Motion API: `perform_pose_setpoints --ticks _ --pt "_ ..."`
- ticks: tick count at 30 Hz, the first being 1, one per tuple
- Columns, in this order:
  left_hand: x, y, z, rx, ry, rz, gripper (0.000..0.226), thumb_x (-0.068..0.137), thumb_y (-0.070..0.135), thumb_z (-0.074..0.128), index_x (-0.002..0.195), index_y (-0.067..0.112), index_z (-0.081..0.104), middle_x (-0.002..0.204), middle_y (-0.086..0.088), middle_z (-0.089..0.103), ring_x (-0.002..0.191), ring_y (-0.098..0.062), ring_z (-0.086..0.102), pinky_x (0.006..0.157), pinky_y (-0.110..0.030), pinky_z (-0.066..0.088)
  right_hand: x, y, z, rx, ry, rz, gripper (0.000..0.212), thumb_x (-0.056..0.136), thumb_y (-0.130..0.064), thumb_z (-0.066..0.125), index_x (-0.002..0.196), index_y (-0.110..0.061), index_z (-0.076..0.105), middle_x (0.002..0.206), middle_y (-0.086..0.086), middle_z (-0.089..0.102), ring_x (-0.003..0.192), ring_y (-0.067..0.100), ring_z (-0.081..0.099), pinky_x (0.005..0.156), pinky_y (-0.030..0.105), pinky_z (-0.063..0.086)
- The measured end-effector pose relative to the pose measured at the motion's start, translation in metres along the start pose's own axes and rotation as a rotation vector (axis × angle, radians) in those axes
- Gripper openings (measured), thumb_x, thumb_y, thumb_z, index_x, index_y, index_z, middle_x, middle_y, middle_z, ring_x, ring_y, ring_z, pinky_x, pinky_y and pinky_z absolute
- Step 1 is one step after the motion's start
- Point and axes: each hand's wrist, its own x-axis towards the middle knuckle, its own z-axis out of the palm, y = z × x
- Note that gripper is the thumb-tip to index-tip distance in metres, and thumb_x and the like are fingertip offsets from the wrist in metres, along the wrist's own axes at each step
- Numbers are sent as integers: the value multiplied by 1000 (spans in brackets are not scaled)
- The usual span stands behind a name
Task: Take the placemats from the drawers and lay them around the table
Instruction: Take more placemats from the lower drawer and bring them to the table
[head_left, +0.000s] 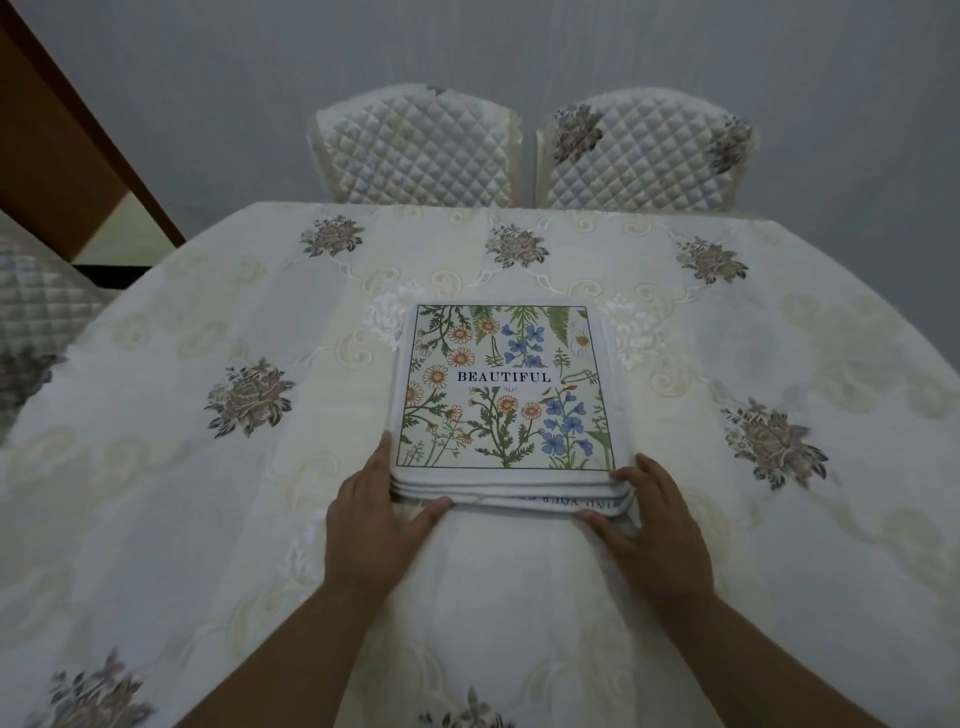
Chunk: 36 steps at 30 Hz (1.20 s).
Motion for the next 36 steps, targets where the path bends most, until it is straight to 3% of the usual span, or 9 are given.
perform_pose_setpoints --ticks 10,14,19,23,25,27,30,32,36 --pt "20 5 -8 -17 -43 -33 112 54 94 65 149 43 34 132 23 62 119 -15 61 97 -50 52 22 0 -15 8 -118 4 53 64 -67 79 99 -34 58 138 0 59 119 20 60 94 37 51" --pt "34 24 -11 -5 -54 17 110 55 89 70 148 40 37 130 20 62 118 -12 60 98 -47 52 37 -9 -30 97 -137 88 52 62 -54 88 98 -23 65 96 -7 70 86 12 63 68 15 42" --pt "33 27 4 -208 -86 -77 92 56 79 79 133 39 50 122 18 65 113 -13 63 92 -44 58 30 -12 -26 158 -89 167 55 68 -34 91 116 -20 67 112 -10 67 99 8 61 76 -3 37" --pt "27 30 2 -320 -79 -88 83 63 64 86 133 37 52 122 20 65 113 -7 62 94 -36 57 18 -11 -14 160 -79 192 64 71 -39 88 128 -25 63 146 -8 54 127 12 56 102 23 41" --pt "29 36 -6 -398 -109 -135 76 67 54 89 130 34 53 116 22 65 105 4 62 86 -19 54 20 -13 -17 162 -74 198 63 72 -39 88 128 -22 65 146 -6 54 128 15 56 102 24 41" --pt "34 46 -15 -433 -88 -205 59 77 52 82 124 30 53 115 17 64 104 0 62 84 -20 52 24 -18 -22 132 -74 210 59 73 -40 86 124 -16 68 143 -2 58 124 18 60 103 27 45" --pt "50 53 -25 -305 47 -211 29 90 43 71 104 19 62 114 0 67 110 -23 60 91 -39 51 32 -29 -31 98 19 213 41 78 -36 83 110 -10 77 126 6 69 116 23 64 102 31 44" --pt "53 64 -33 -464 -35 -293 17 92 33 69 95 20 59 99 -1 66 93 -24 62 75 -36 50 39 -39 -37 205 109 283 23 81 -35 81 94 -18 80 104 -2 74 102 17 66 96 33 48" --pt "32 70 -49 -646 -177 -344 35 80 23 70 107 30 48 104 -1 63 84 -24 62 63 -34 48 44 -48 -52 383 116 427 15 78 -16 78 81 -24 65 76 -5 67 70 15 64 69 36 54"
